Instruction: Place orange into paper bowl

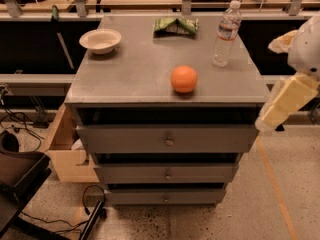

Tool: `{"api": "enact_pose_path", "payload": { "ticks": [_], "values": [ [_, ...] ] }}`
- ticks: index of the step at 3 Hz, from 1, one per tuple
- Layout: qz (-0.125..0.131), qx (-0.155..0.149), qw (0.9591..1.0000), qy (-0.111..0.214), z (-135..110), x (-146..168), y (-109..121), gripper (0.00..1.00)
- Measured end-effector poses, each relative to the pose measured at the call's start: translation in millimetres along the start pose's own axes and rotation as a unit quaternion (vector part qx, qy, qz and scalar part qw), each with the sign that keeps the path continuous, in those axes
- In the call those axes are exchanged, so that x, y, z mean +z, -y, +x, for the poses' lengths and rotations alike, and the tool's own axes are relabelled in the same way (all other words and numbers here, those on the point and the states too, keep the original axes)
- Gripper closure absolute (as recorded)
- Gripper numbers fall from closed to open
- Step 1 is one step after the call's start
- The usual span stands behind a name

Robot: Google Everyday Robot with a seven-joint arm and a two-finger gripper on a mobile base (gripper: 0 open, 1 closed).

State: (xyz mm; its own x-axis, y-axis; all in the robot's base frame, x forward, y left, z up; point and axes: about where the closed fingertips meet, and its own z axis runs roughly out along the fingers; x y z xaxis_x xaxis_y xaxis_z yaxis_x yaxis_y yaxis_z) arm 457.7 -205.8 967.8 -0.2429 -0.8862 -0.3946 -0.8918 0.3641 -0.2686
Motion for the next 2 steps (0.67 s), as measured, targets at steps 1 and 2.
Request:
{"api": "enact_pose_path", "payload": {
  "ticks": [1, 2],
  "values": [
    [0.005, 0.037, 0.9947, 0.096, -6, 28, 1, 0.00],
    [0.029, 0.053, 0.9763, 0.208, -28, 49, 20, 0.00]
  ]
}}
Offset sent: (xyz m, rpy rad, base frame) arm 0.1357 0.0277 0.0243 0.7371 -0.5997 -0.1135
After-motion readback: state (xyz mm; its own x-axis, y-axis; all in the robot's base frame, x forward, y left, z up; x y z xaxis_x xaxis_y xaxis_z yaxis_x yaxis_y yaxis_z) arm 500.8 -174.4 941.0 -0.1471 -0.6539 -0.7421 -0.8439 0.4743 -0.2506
